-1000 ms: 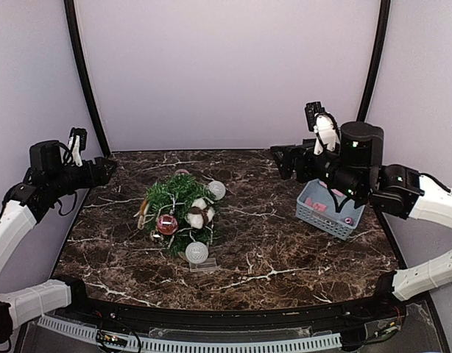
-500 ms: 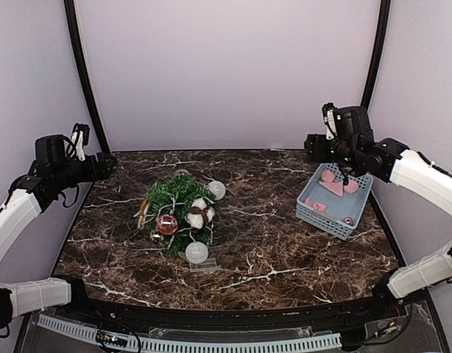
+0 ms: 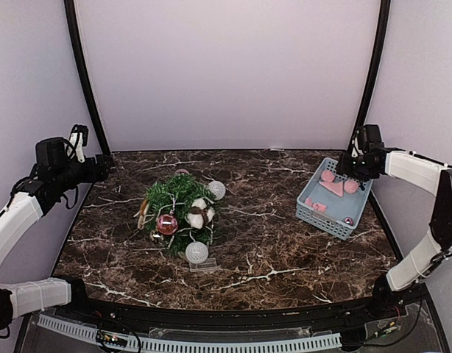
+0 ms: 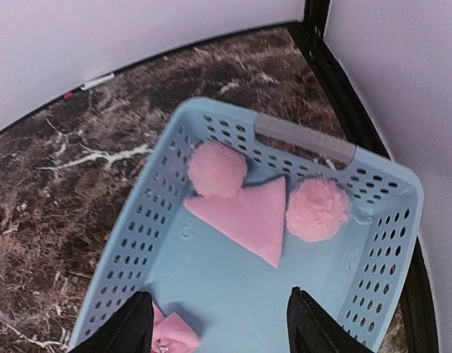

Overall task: Decorate the small christmas tree
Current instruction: Pick up the ornament bell from the bin.

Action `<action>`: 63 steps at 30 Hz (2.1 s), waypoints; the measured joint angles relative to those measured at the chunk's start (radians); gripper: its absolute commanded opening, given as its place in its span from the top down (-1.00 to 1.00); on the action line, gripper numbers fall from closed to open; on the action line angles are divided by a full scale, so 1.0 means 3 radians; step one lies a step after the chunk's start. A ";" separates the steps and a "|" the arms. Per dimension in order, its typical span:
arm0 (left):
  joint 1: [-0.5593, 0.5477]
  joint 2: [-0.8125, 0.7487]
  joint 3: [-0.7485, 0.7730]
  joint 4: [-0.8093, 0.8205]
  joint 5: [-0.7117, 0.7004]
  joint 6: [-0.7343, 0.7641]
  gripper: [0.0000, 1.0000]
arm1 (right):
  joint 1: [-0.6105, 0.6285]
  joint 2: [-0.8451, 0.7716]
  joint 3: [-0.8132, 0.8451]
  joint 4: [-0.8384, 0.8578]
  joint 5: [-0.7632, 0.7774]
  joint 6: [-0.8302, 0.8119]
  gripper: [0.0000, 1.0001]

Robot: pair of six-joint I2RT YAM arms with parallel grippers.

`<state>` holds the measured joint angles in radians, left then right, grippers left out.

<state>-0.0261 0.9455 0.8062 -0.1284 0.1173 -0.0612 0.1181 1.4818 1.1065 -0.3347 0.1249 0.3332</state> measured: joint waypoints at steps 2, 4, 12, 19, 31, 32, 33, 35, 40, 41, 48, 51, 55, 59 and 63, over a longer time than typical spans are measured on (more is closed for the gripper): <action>0.0000 -0.0004 -0.0013 0.0001 -0.0010 0.0015 -0.69 | -0.0108 0.0092 -0.0066 -0.0010 -0.0074 0.0005 -0.23; 0.0000 -0.0004 -0.0015 0.0001 -0.0010 0.0024 -0.69 | -0.0160 0.0177 -0.0125 -0.0020 -0.0125 0.0004 -0.22; 0.0000 -0.0004 -0.0017 0.0001 -0.0004 0.0032 -0.69 | -0.0161 0.0318 -0.0181 -0.0259 -0.0212 -0.0037 -0.21; 0.0000 -0.0004 -0.0017 0.0001 0.0024 0.0032 -0.69 | -0.0027 0.0467 -0.0006 -0.0729 -0.0229 -0.0098 -0.15; 0.0000 -0.0018 -0.0017 0.0001 0.0081 0.0031 -0.69 | 0.0259 0.0698 0.0089 -0.1235 -0.0355 -0.0078 -0.18; 0.0000 -0.0024 -0.0017 0.0001 0.0081 0.0031 -0.69 | 0.0273 0.0710 0.0081 -0.1236 -0.0357 -0.0069 -0.20; 0.0000 -0.0031 -0.0018 0.0001 0.0081 0.0031 -0.69 | 0.0291 0.0720 0.0072 -0.1240 -0.0367 -0.0061 -0.23; 0.0000 -0.0043 -0.0018 0.0001 0.0081 0.0031 -0.69 | 0.0319 0.0725 0.0048 -0.1240 -0.0407 -0.0047 -0.27; 0.0000 -0.0057 -0.0023 0.0001 0.0083 0.0031 -0.69 | 0.0378 0.0726 -0.0006 -0.1230 -0.0431 -0.0022 -0.16; 0.0000 -0.0060 -0.0029 0.0001 0.0083 0.0031 -0.69 | 0.0381 0.0727 -0.0024 -0.1225 -0.0432 -0.0017 -0.12; 0.0000 -0.0076 -0.0047 0.0001 0.0081 0.0031 -0.69 | 0.0402 0.0730 -0.0144 -0.1240 -0.0439 0.0013 -0.02; 0.0000 -0.0089 -0.0055 0.0001 0.0083 0.0029 -0.69 | 0.0412 0.0724 -0.0142 -0.1266 -0.0427 0.0015 0.00; 0.0000 -0.0089 -0.0055 0.0001 0.0094 0.0028 -0.68 | 0.0415 0.0670 -0.0108 -0.1405 -0.0401 0.0006 0.01; 0.0000 -0.0090 -0.0057 0.0001 0.0111 0.0025 -0.69 | 0.0415 0.0559 -0.0024 -0.1564 -0.0392 -0.0008 0.02; 0.0000 -0.0090 -0.0062 0.0001 0.0136 0.0017 -0.68 | 0.0416 0.0516 -0.0017 -0.1649 -0.0441 -0.0023 0.05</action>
<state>-0.0261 0.9184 0.7876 -0.1280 0.1581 -0.0563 0.2428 1.6367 1.1015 -0.8295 -0.0074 0.3264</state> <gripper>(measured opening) 0.843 0.485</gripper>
